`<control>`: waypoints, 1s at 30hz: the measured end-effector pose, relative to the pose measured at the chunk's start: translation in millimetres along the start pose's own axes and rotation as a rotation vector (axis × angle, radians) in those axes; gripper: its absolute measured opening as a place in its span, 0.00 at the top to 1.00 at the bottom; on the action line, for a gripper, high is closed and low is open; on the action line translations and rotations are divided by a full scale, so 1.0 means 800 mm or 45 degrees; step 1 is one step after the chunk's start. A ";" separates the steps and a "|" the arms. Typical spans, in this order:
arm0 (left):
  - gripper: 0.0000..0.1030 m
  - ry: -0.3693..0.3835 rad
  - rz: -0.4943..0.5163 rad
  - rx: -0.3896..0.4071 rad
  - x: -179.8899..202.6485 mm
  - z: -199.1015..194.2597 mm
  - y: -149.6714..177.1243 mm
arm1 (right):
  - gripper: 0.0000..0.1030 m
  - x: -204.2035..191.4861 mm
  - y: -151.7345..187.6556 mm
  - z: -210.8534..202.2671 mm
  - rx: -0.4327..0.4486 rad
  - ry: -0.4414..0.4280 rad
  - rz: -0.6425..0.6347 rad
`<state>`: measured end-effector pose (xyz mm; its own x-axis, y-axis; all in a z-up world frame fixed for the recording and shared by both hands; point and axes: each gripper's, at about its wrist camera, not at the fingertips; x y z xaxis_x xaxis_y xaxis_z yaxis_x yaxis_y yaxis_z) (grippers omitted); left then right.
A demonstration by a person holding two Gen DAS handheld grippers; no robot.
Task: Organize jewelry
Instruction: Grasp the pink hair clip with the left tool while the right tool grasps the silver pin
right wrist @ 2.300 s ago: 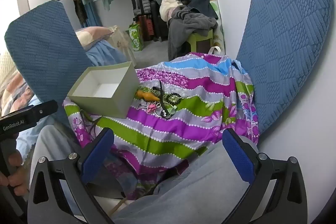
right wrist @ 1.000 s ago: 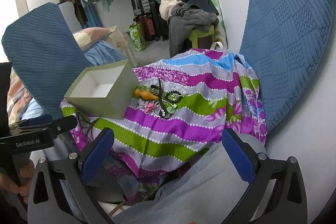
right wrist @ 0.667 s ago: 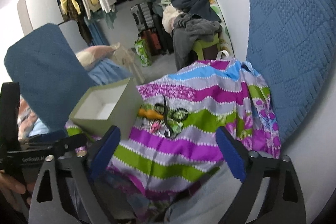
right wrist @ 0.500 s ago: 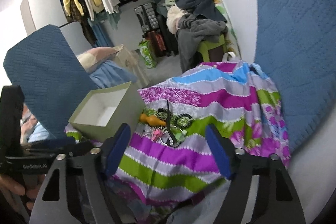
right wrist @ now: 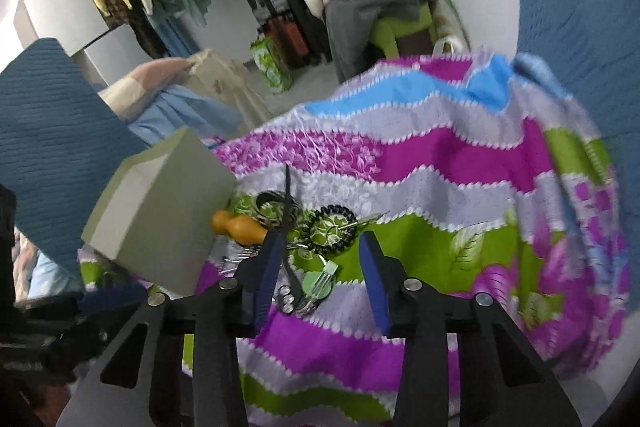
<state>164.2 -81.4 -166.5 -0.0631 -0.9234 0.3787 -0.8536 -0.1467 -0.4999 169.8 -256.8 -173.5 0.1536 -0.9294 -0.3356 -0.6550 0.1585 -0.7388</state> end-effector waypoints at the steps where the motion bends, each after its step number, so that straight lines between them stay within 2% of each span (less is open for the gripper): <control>1: 0.53 -0.024 0.019 0.003 0.003 0.007 -0.001 | 0.65 0.003 0.000 0.007 -0.003 -0.013 0.020; 4: 0.55 -0.049 0.057 0.001 0.007 0.028 -0.002 | 0.65 0.017 -0.001 0.026 0.003 -0.018 0.069; 5: 0.58 -0.052 0.056 0.000 0.007 0.032 -0.002 | 0.65 0.021 -0.003 0.034 -0.003 -0.012 0.075; 8: 0.59 -0.089 0.053 0.004 0.003 0.049 -0.004 | 0.65 0.034 -0.001 0.054 -0.056 -0.032 0.140; 12: 0.59 -0.121 0.029 0.003 -0.005 0.067 -0.005 | 0.65 0.038 0.002 0.073 -0.116 -0.028 0.133; 14: 0.59 -0.150 0.046 0.013 -0.006 0.074 -0.006 | 0.65 0.038 -0.001 0.081 -0.112 -0.009 0.106; 20: 0.59 -0.198 -0.009 0.000 -0.019 0.095 -0.007 | 0.66 0.036 -0.003 0.102 -0.124 0.043 0.029; 23: 0.59 -0.218 0.001 -0.017 -0.025 0.105 -0.002 | 0.72 0.022 0.000 0.107 -0.117 0.120 -0.091; 24: 0.59 -0.227 0.005 -0.011 -0.026 0.106 -0.002 | 0.78 0.017 0.001 0.108 -0.113 0.154 -0.142; 26: 0.59 -0.233 0.011 0.005 -0.028 0.107 -0.002 | 0.82 0.017 0.001 0.109 -0.113 0.172 -0.160; 27: 0.59 -0.235 0.016 0.007 -0.028 0.107 -0.002 | 0.90 0.019 0.001 0.110 -0.114 0.192 -0.170; 28: 0.59 -0.238 0.026 0.012 -0.028 0.108 -0.002 | 0.92 0.019 0.000 0.110 -0.116 0.196 -0.170; 30: 0.59 -0.237 0.035 0.014 -0.028 0.109 -0.001 | 0.93 0.023 -0.001 0.111 -0.124 0.189 -0.152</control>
<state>211.6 -91.9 -242.7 0.0116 -0.9767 0.2145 -0.8472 -0.1235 -0.5167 238.6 -244.4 -230.4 0.1280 -0.9797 -0.1541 -0.7085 0.0183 -0.7055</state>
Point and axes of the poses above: each gripper's, at about its wrist camera, not at the fingertips, and z roughly the way its jaws point, x to its right, y to its underside, and after that the axes turned 8 degrees about x, right-handed
